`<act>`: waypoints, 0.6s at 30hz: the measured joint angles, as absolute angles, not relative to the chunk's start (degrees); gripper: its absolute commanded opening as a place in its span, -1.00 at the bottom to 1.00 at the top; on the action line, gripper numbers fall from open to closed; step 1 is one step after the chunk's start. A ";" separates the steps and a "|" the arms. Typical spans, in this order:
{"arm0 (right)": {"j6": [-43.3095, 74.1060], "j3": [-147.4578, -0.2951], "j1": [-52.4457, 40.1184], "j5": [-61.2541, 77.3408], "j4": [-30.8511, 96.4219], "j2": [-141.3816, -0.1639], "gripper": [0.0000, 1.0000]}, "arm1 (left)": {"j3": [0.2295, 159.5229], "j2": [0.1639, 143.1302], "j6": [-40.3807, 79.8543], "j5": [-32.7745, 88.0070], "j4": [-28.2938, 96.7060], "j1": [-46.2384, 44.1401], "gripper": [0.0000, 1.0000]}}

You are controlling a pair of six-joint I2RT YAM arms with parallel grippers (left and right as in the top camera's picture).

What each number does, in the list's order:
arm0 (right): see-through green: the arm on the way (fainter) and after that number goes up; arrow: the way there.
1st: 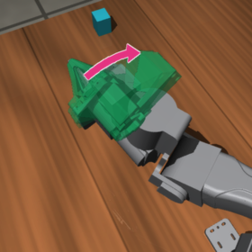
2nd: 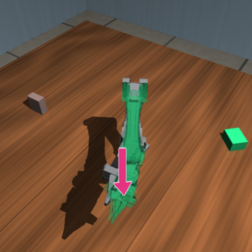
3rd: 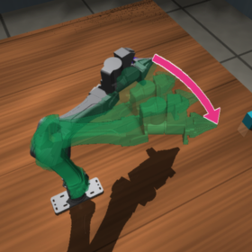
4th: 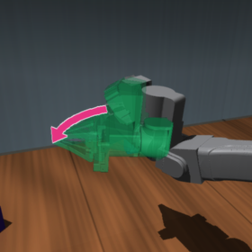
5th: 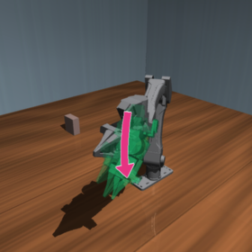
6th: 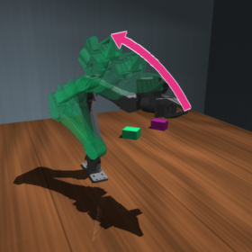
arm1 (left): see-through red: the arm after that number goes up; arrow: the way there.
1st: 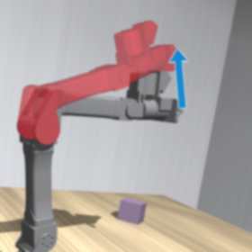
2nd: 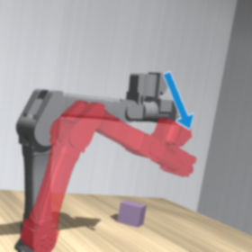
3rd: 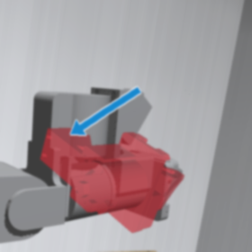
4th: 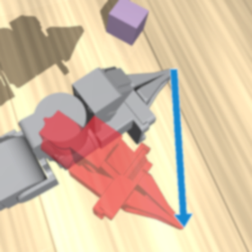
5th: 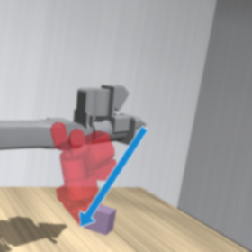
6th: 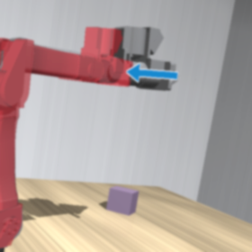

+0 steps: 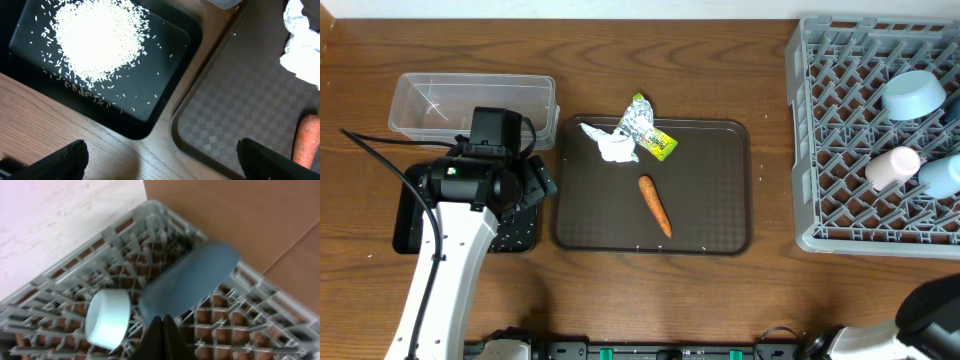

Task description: Sort waste into correct bins and load items into the dishwasher rack

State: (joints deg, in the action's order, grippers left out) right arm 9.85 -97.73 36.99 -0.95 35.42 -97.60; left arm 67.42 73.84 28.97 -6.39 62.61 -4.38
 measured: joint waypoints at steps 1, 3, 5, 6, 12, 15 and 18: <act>9.17 -99.59 36.99 -1.02 35.88 -98.63 -0.98 | 67.42 73.84 28.97 -6.39 62.63 -4.38 0.96; 7.81 -103.02 36.99 -0.86 36.18 -100.86 -0.98 | 67.42 73.84 28.97 -6.39 62.63 -4.38 0.95; 6.92 -104.62 36.99 -0.47 35.40 -102.67 -0.98 | 67.42 73.84 28.97 -6.39 62.61 -4.38 0.96; 6.59 -104.97 36.99 -0.34 34.37 -103.68 -0.98 | 67.42 73.84 28.97 -6.42 62.61 -4.38 0.96; 4.75 -105.12 36.99 0.05 29.78 -109.71 -0.97 | 67.42 73.84 28.97 -6.39 62.63 -4.38 0.96; 3.99 -105.14 36.99 -1.83 29.67 -111.77 -0.98 | 67.42 73.84 28.97 -6.39 62.63 -4.38 0.96; 3.16 -105.12 36.99 -5.19 30.06 -113.01 -0.98 | 67.42 73.84 28.97 -6.39 62.61 -4.38 0.96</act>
State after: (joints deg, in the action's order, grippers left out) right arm 3.16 -105.12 36.99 -5.19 30.06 -113.01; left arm 67.42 73.84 28.97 -6.39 62.61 -4.38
